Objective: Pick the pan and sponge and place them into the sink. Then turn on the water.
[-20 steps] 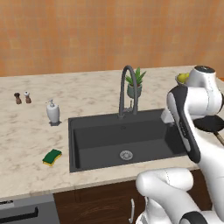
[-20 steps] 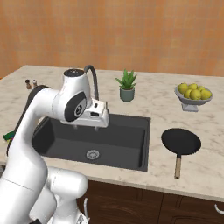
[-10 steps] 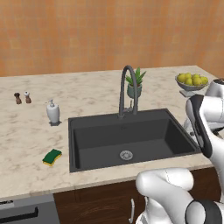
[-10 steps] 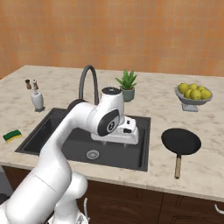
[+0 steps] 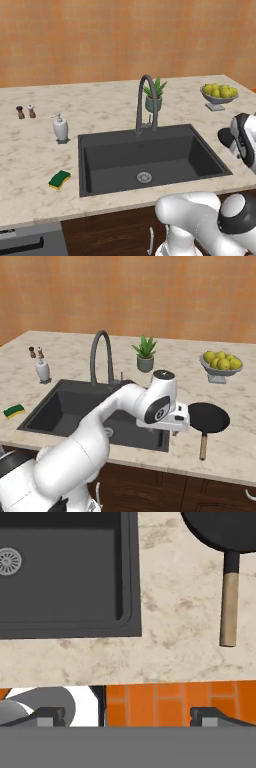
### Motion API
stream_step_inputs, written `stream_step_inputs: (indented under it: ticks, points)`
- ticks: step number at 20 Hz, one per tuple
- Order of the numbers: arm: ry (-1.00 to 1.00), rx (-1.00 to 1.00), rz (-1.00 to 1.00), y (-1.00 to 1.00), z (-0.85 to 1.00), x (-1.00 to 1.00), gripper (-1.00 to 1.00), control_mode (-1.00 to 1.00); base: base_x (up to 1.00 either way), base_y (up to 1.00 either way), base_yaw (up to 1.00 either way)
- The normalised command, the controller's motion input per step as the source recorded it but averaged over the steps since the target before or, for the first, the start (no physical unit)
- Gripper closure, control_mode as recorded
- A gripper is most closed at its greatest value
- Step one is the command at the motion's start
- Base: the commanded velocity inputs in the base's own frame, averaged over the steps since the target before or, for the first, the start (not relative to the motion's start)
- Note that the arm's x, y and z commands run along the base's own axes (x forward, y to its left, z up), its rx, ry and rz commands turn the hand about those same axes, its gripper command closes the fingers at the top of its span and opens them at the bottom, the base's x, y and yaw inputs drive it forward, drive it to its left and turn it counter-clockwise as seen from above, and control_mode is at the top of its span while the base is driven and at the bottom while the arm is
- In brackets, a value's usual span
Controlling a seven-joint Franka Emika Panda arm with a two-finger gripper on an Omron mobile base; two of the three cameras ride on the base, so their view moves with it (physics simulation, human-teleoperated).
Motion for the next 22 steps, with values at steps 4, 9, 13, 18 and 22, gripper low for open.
stream_step_inputs:
  ticks: [4,9,13,18,22]
  points:
    - [0.0,0.02,0.0,-0.7,-0.28,0.26,-1.0,-1.0,0.0,0.0,0.0]
    - [0.0,0.02,0.0,-0.58,-0.23,0.3,-1.0,-1.0,0.0,0.0,0.0]
    - [0.0,0.03,0.0,-0.47,-0.17,0.31,-1.0,-1.0,0.0,0.0,0.0]
    - [0.0,0.02,0.0,-0.31,-0.22,0.31,-1.0,-1.0,0.0,0.0,0.0]
    - [0.0,0.01,0.0,-0.27,-0.33,0.28,-1.0,-1.0,0.0,0.0,0.0]
